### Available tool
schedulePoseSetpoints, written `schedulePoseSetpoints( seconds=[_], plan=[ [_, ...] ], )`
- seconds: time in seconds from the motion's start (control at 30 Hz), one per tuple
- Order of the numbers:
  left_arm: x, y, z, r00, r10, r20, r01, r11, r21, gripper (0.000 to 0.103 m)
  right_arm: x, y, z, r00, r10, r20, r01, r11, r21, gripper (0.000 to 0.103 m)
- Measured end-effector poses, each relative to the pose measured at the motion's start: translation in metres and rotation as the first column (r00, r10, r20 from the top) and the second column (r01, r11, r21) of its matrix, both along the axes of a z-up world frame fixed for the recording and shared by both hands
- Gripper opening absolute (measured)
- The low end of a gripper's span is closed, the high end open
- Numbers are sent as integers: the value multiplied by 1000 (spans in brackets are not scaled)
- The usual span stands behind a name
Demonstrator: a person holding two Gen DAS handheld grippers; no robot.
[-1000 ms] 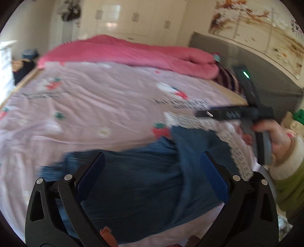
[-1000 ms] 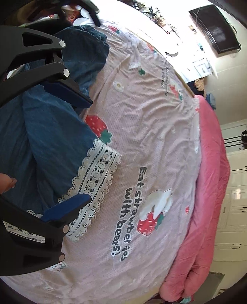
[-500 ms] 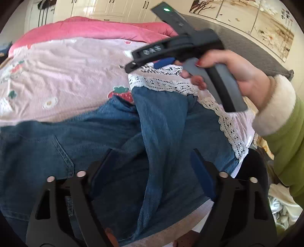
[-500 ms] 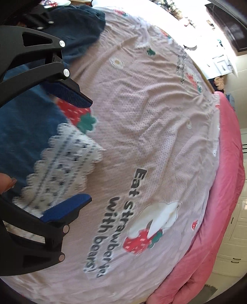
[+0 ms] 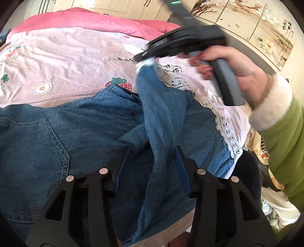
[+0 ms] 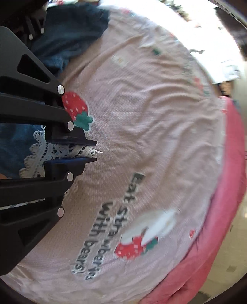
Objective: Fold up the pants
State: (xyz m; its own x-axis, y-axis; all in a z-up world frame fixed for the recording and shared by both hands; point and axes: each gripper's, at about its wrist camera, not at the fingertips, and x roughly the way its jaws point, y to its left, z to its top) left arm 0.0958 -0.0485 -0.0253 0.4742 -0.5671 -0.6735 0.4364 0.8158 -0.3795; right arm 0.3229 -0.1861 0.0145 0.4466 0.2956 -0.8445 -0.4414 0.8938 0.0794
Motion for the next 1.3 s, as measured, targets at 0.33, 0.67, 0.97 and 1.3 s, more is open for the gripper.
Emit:
schedulePoseSetpoints(
  seconds=[0.33,0.67,0.97,1.3],
  plan=[
    [-4,-3,7,1000,-4,5,4,1000,6,19,-81,-109,69,986,-140,95,109,954,278,10],
    [-26,-10,16,999,-20,42,15,994,108,18,-176,-170,13,979,-203,-17,196,920,338,11],
    [-45,-14,11,999,-44,26,39,986,161,21,-223,-174,-28,981,-159,-108,187,925,331,23],
    [-52,-26,9,997,-57,48,44,970,241,14,-239,-181,-34,986,-138,-97,157,958,240,10]
  ],
)
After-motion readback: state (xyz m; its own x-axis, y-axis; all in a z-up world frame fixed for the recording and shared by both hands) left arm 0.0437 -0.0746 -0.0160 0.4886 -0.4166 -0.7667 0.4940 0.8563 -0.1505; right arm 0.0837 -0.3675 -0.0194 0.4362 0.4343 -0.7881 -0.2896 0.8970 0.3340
